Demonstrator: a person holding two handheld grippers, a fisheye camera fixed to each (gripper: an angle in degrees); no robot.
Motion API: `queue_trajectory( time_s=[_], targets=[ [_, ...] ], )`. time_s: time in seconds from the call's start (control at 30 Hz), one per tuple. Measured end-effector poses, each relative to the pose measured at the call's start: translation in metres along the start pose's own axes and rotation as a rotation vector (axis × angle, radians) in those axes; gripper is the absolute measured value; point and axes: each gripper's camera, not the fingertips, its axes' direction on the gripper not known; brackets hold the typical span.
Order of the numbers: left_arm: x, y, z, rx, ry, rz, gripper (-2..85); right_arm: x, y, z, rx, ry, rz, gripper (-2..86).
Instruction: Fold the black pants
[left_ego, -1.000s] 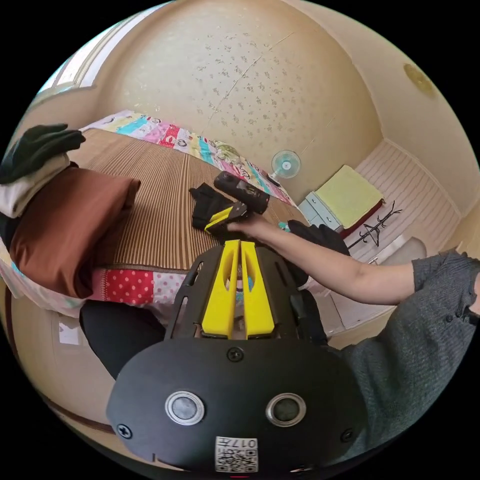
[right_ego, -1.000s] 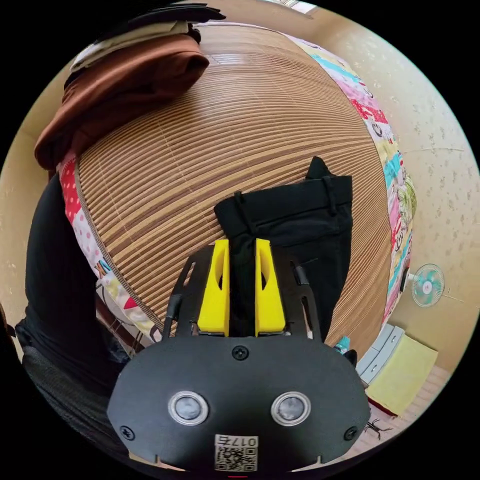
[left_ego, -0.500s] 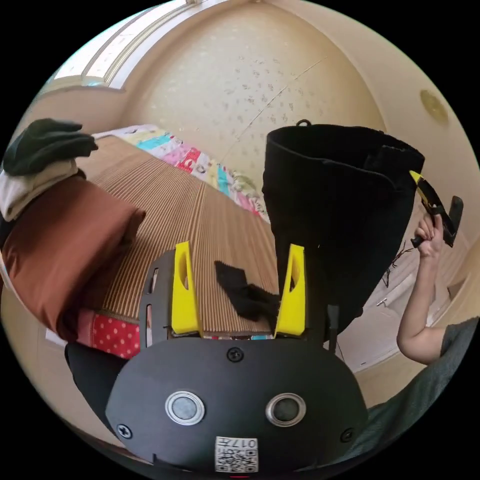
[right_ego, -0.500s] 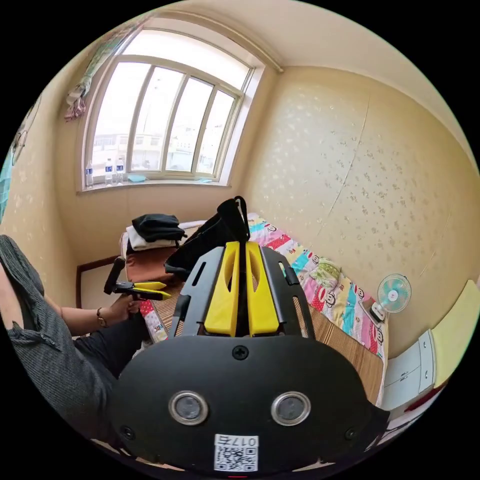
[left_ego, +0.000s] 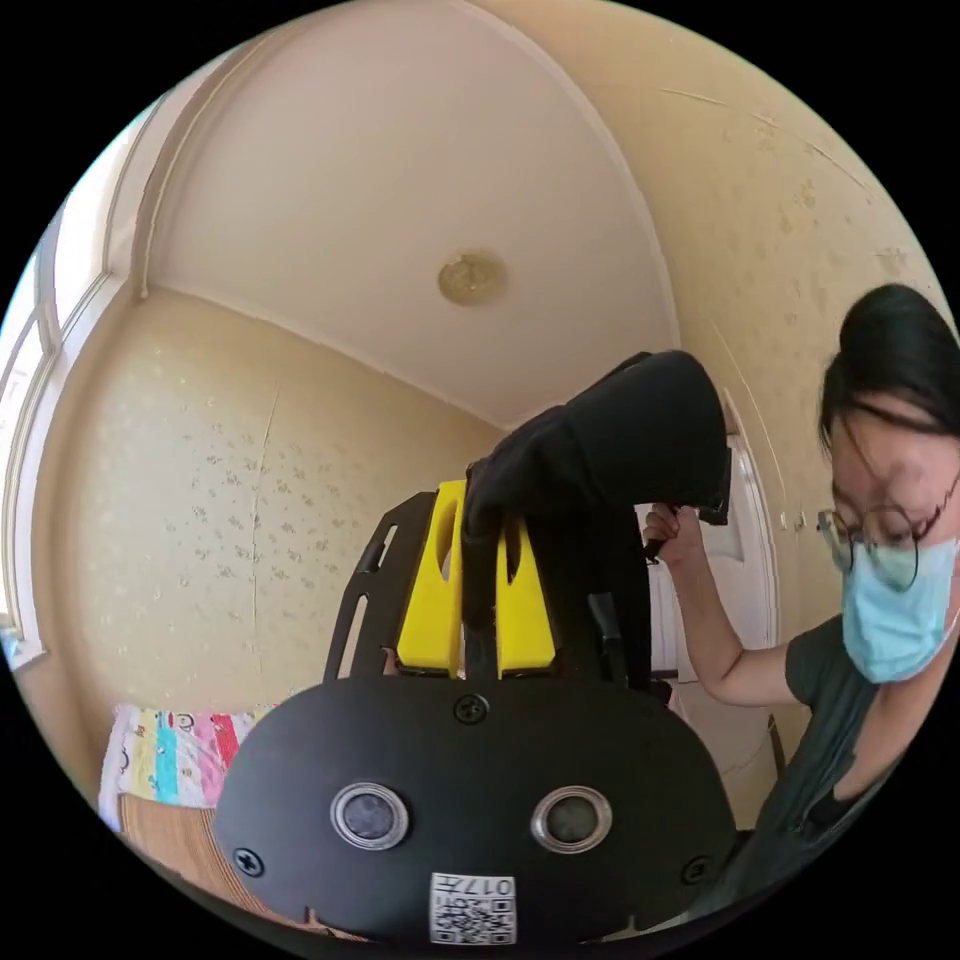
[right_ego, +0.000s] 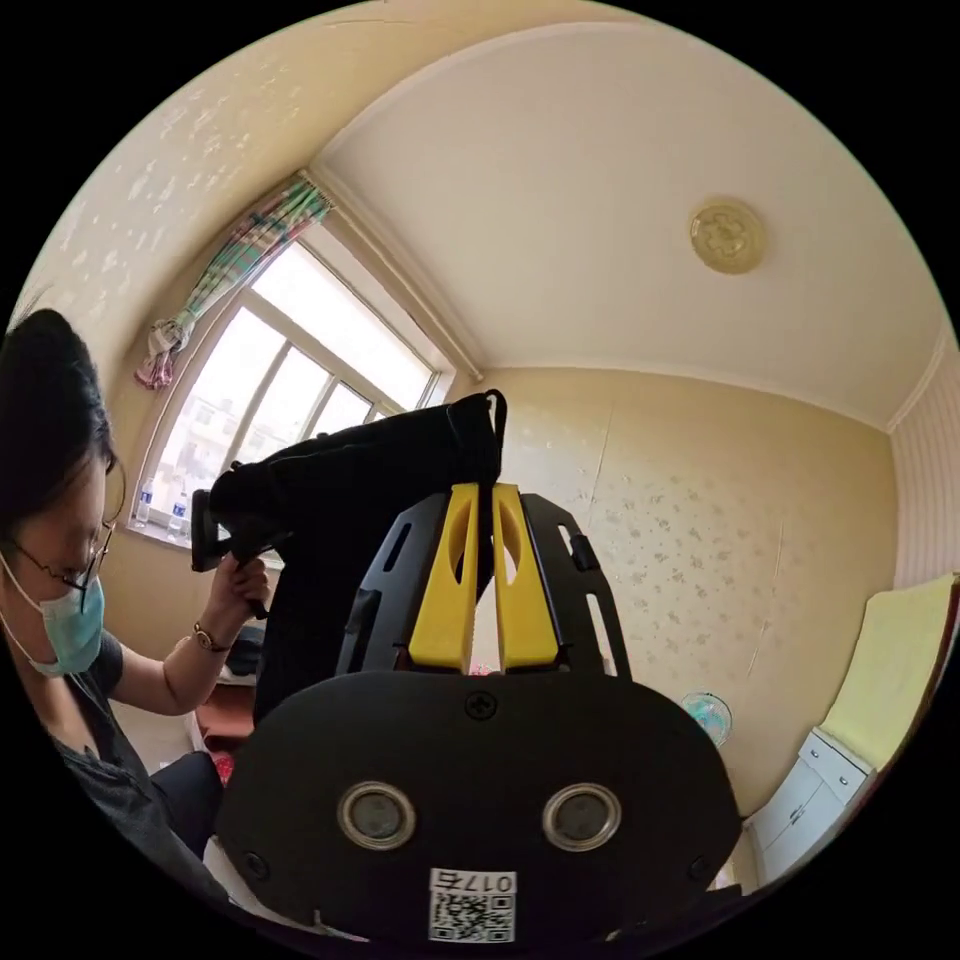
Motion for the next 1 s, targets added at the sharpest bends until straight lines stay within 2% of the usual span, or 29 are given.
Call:
queue_trajectory(
  time_s=[0.17,0.33,0.5,0.57,0.63,0.7,0.77,0.8,0.83,0.87,0.93,1.0],
  targets=[
    [-0.006,-0.065,0.012,-0.035,0.033,-0.007,4.9,0.025,-0.043,-0.006,0.043,-0.004,0.005,2.5],
    [-0.015,-0.034,0.017,-0.078,-0.026,-0.016,5.0,0.043,-0.005,0.033,-0.074,-0.045,0.045,2.6],
    [-0.092,0.106,0.057,-0.271,-0.158,-0.296,4.9,0.076,0.115,0.140,-0.323,-0.190,0.263,2.6],
    [-0.137,0.148,0.095,-0.327,-0.180,-0.395,4.8,0.091,0.168,0.194,-0.403,-0.176,0.346,2.6],
    [-0.197,0.174,0.155,-0.405,-0.193,-0.456,4.7,0.114,0.220,0.284,-0.430,-0.008,0.398,2.7],
    [-0.298,0.212,0.251,-0.519,-0.186,-0.509,5.1,0.129,0.254,0.363,-0.434,0.159,0.320,3.0],
    [-0.367,0.265,0.303,-0.660,-0.193,-0.544,6.3,0.149,0.296,0.448,-0.697,0.256,0.299,3.4],
    [-0.402,0.312,0.314,-0.762,-0.230,-0.658,7.5,0.159,0.333,0.481,-0.853,0.324,0.352,3.8],
    [-0.415,0.337,0.314,-0.788,-0.250,-0.722,8.1,0.156,0.371,0.494,-0.878,0.343,0.390,4.0],
    [-0.428,0.383,0.305,-0.790,-0.267,-0.803,9.3,0.151,0.391,0.496,-0.869,0.315,0.402,4.0],
    [-0.422,0.451,0.286,-0.780,-0.226,-0.779,10.0,0.119,0.485,0.495,-0.906,0.102,0.427,4.3],
    [-0.385,0.555,0.260,-0.999,-0.225,-0.684,10.4,0.083,0.567,0.476,-0.992,-0.072,0.424,5.0]
  ],
)
